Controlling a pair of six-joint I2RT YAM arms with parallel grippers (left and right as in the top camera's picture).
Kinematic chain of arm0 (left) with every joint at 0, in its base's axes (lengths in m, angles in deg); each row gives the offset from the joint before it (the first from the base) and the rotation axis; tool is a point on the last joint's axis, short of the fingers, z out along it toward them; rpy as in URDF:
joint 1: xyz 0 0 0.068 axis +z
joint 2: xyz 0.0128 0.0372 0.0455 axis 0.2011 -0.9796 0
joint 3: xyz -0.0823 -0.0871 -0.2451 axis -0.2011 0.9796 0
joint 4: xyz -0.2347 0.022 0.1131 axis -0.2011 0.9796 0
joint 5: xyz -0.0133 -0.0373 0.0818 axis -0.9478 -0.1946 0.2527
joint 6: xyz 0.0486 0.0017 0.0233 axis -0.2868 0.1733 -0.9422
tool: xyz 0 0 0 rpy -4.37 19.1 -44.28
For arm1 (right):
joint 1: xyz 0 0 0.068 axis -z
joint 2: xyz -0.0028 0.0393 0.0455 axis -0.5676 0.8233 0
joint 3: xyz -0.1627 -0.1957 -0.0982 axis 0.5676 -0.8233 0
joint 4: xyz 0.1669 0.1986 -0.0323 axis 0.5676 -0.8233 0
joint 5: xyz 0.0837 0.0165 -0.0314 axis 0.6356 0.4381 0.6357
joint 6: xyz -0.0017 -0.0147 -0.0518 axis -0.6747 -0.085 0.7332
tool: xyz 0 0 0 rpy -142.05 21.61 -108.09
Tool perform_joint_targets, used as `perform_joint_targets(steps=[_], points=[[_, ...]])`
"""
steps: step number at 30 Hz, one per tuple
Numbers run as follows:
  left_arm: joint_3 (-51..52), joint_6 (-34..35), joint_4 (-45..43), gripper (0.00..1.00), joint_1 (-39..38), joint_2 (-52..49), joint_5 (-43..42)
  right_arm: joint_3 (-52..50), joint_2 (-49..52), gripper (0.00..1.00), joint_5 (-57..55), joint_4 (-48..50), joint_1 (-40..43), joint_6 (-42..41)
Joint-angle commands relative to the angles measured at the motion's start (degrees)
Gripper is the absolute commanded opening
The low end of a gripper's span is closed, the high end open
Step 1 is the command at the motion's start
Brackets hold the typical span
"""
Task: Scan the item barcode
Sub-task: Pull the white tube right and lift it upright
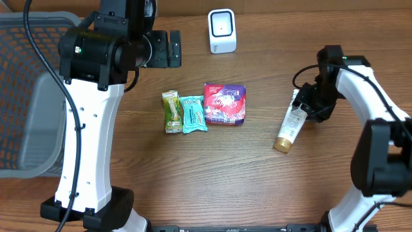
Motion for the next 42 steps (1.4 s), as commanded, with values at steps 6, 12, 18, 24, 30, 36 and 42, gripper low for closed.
perform_joint_targets(steps=[6, 12, 18, 24, 30, 36, 42], points=[[-0.74, -0.44, -0.04, 0.99, -0.07, -0.07, -0.02, 0.81, -10.19, 0.24, -5.31, -9.77, 0.92, 2.56], [-0.74, -0.46, -0.04, 1.00, -0.07, -0.07, -0.02, -7.08, -10.25, 0.22, -8.96, -8.74, -0.35, -1.31], [-0.74, -0.44, -0.04, 1.00, -0.07, -0.07, -0.02, -17.53, -10.25, 0.27, -8.74, -1.57, -4.79, -4.02], [-0.74, -0.44, -0.04, 0.99, -0.04, -0.07, -0.02, -20.26, -10.25, 0.28, -8.83, 1.60, -9.60, -5.09], [-0.74, -0.44, -0.07, 0.99, -0.09, -0.07, -0.02, -20.26, -10.21, 0.39, -5.75, 15.82, -14.01, -1.11], [-0.74, -0.44, -0.04, 1.00, -0.11, -0.07, -0.02, -20.02, -10.08, 0.40, -7.30, 27.10, -13.44, -1.16], [-0.74, -0.44, -0.04, 1.00, -0.09, -0.07, -0.02, -10.10, -10.10, 0.43, -9.33, 23.21, -8.87, 6.05]])
